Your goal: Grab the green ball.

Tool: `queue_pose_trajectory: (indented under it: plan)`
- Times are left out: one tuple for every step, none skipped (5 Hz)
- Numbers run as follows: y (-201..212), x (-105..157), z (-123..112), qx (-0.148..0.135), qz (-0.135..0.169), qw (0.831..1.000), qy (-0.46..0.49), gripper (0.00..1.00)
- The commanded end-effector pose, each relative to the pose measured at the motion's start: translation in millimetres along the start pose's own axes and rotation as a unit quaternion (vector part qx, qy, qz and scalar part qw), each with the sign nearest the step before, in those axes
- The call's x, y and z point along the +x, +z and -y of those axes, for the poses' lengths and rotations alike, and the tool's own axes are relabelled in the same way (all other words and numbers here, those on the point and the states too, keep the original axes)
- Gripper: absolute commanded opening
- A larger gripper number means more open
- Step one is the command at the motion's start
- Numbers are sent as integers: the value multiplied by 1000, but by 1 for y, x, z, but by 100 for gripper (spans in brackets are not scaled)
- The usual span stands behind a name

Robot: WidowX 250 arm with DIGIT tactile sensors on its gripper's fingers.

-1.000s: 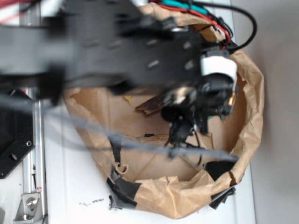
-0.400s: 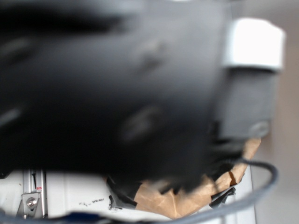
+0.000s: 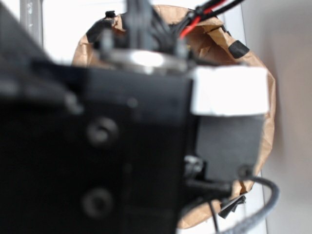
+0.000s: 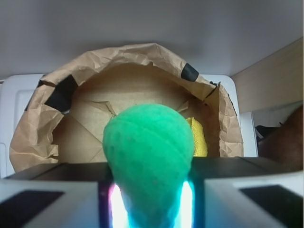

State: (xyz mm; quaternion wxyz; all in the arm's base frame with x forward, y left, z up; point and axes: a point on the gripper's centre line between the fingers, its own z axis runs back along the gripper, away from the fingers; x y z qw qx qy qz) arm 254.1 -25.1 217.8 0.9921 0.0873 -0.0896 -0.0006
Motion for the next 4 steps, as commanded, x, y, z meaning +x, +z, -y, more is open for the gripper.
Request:
queue_pose_trajectory:
  plan:
    - [-2, 10, 11, -8, 2, 1000, 6, 0]
    - [-2, 10, 11, -8, 1, 1000, 9, 0]
    - [-1, 11, 12, -9, 2, 1000, 9, 0]
    - [-1, 10, 12, -12, 1, 1000, 10, 0]
